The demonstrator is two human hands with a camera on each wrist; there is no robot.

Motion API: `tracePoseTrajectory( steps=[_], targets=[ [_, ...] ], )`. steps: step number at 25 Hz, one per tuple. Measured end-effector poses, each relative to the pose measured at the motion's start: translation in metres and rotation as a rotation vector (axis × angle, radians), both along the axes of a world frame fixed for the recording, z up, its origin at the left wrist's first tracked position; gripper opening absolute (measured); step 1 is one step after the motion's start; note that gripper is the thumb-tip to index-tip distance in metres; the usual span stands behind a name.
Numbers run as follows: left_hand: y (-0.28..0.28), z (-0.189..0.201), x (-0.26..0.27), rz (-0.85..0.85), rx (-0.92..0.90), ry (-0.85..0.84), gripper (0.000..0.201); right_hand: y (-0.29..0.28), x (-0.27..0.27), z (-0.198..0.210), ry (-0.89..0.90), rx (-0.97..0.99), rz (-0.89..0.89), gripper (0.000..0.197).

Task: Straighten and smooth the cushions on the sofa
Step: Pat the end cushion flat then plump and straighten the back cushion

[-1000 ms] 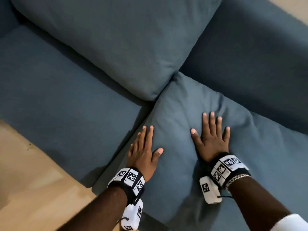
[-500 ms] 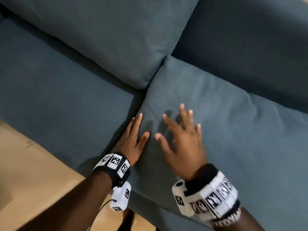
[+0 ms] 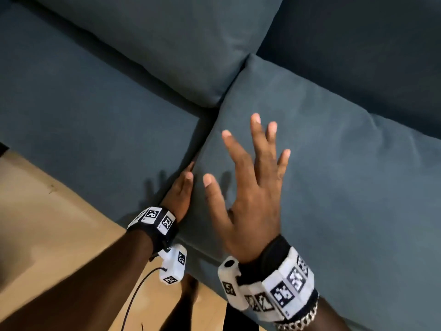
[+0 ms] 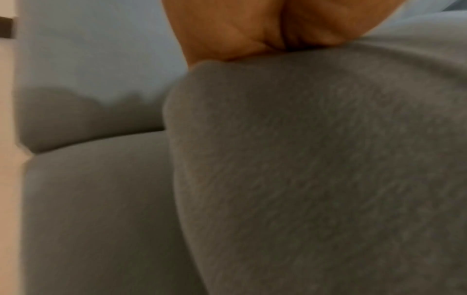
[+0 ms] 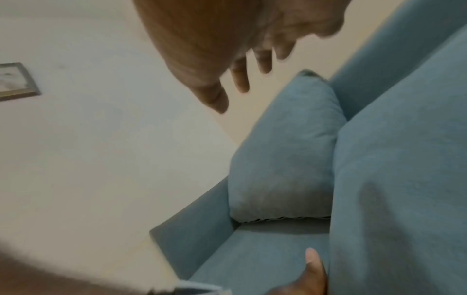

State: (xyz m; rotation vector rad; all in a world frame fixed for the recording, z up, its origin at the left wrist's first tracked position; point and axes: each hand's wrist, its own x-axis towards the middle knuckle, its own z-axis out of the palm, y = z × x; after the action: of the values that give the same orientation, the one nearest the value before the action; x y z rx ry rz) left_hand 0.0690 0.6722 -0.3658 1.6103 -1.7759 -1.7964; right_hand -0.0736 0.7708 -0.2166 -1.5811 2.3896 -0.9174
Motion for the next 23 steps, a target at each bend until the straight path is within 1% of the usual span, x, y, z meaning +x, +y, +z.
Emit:
tracePoseTrajectory(
  steps=[1,2,3,4,5,6,7,8,9,10,11,12,13,14,15,16,17,18,19,20,21,22,23],
  targets=[
    [0.001,-0.002,0.008,0.013,0.075,-0.066,0.091,0.006,0.006,-0.011,0.093,-0.015,0.039,0.058],
    [0.004,-0.003,0.015,0.025,0.148,-0.147,0.092,0.011,0.01,-0.027,0.223,0.121,0.15,0.062],
    [0.01,-0.004,0.022,0.042,0.168,-0.231,0.083,0.02,0.012,-0.05,0.356,0.373,0.265,0.07],
    [0.015,-0.005,0.025,0.078,0.17,-0.271,0.071,0.027,0.015,-0.07,0.365,0.524,0.299,0.075],
    [0.022,0.002,0.027,0.07,0.154,-0.277,0.063,0.027,0.018,-0.079,0.352,0.546,0.287,0.075],
    [0.024,-0.001,0.028,0.08,0.152,-0.253,0.065,0.023,0.022,-0.076,0.276,0.505,0.28,0.071],
    [0.028,-0.004,0.032,0.081,0.164,-0.231,0.075,0.016,0.023,-0.056,0.186,0.351,0.248,0.065],
    [0.032,-0.013,0.041,0.065,0.161,-0.231,0.083,0.015,0.027,-0.037,0.147,0.203,0.163,0.059],
    [0.032,-0.015,0.041,0.034,0.135,-0.237,0.081,0.018,0.025,-0.032,0.159,0.115,0.088,0.057],
    [0.031,-0.017,0.041,0.051,0.12,-0.265,0.07,0.023,0.021,-0.036,0.24,0.126,0.077,0.058],
    [0.031,-0.011,0.037,0.074,0.108,-0.285,0.06,0.027,0.013,-0.042,0.349,0.288,0.143,0.063],
    [0.031,-0.005,0.032,0.099,0.08,-0.281,0.056,0.032,0.008,-0.053,0.416,0.498,0.211,0.071],
    [0.03,0.005,0.025,0.103,0.057,-0.269,0.057,0.037,0.004,-0.059,0.425,0.615,0.245,0.077],
    [0.028,0.012,0.018,0.095,0.034,-0.263,0.057,0.034,0.002,-0.057,0.421,0.568,0.237,0.078],
    [0.026,0.017,0.014,0.078,0.014,-0.263,0.054,0.023,-0.002,-0.042,0.339,0.475,0.218,0.075],
    [0.024,0.016,0.014,0.078,0.014,-0.272,0.05,0.009,-0.008,-0.015,0.197,0.297,0.162,0.069],
    [0.022,0.016,0.014,0.047,0.002,-0.295,0.049,-0.002,-0.018,0.007,0.113,0.144,0.057,0.065],
    [0.021,0.017,0.01,0.008,-0.028,-0.297,0.049,-0.009,-0.036,0.016,0.112,0.044,-0.059,0.064],
    [0.02,0.02,0.007,-0.014,-0.061,-0.285,0.052,-0.015,-0.056,0.015,0.177,0.065,-0.117,0.066],
    [0.019,0.027,0.003,-0.032,-0.092,-0.257,0.058,-0.021,-0.074,0.005,0.287,0.228,-0.085,0.07],
    [0.018,0.031,-0.002,-0.06,-0.126,-0.231,0.067,-0.024,-0.084,-0.011,0.323,0.515,-0.001,0.073],
    [0.019,0.034,-0.01,-0.092,-0.157,-0.214,0.079,-0.021,-0.094,-0.029,0.298,0.738,0.05,0.074],
    [0.018,0.036,-0.019,-0.13,-0.202,-0.204,0.09,-0.025,-0.102,-0.03,0.234,0.817,0.086,0.075]
  ],
)
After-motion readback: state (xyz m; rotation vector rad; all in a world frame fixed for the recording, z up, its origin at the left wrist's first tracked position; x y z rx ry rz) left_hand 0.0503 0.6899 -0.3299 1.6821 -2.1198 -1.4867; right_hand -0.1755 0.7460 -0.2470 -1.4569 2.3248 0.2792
